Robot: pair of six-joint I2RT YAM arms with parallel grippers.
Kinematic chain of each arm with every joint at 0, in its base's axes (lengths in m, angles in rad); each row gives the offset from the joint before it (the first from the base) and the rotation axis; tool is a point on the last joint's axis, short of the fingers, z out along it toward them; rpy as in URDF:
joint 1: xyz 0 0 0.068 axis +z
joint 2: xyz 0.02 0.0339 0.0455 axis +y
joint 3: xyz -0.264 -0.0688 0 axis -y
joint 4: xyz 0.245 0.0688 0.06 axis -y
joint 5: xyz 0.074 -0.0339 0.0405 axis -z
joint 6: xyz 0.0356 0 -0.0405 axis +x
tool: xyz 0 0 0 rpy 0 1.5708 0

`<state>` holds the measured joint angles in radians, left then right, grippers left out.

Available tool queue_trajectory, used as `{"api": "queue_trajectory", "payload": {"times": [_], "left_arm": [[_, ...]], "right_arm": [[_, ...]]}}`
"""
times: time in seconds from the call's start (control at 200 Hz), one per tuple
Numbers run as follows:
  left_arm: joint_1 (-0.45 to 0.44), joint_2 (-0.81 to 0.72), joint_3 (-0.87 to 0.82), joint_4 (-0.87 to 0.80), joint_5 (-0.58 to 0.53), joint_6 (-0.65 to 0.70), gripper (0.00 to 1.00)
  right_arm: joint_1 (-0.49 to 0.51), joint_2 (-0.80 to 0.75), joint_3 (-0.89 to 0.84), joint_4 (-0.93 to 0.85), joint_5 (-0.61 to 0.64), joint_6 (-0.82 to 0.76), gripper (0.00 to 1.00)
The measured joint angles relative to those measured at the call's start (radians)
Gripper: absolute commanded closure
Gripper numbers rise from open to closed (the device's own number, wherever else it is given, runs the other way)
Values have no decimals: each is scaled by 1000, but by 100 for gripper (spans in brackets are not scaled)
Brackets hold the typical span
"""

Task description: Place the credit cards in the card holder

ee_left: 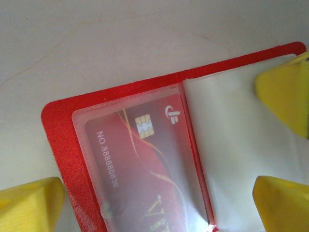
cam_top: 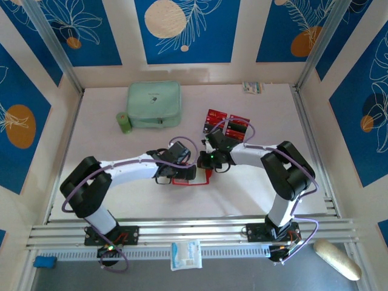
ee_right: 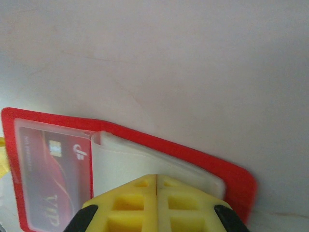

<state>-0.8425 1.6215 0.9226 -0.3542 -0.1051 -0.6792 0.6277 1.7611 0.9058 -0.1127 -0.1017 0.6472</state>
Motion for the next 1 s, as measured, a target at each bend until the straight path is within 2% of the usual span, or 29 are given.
{"api": "queue_trajectory", "payload": {"times": [0.57,0.62,0.7,0.795,0.87,1.0], "left_arm": [[0,32,-30,40,-5,7,2],[-1,32,-32,42,-7,7,3],[-2,31,-37,47,-12,7,3],[-3,31,-39,52,-18,7,3],[-3,31,-41,54,-19,7,3],[-3,25,-48,61,-21,7,3]], "right_arm": [[3,23,-2,58,-61,74,100],[-3,22,-5,61,-69,79,96],[-12,8,-19,58,-75,88,78],[-24,-32,-40,35,-82,93,65],[-31,-64,-47,19,-78,101,59],[-41,-86,-51,11,-74,101,57]]}}
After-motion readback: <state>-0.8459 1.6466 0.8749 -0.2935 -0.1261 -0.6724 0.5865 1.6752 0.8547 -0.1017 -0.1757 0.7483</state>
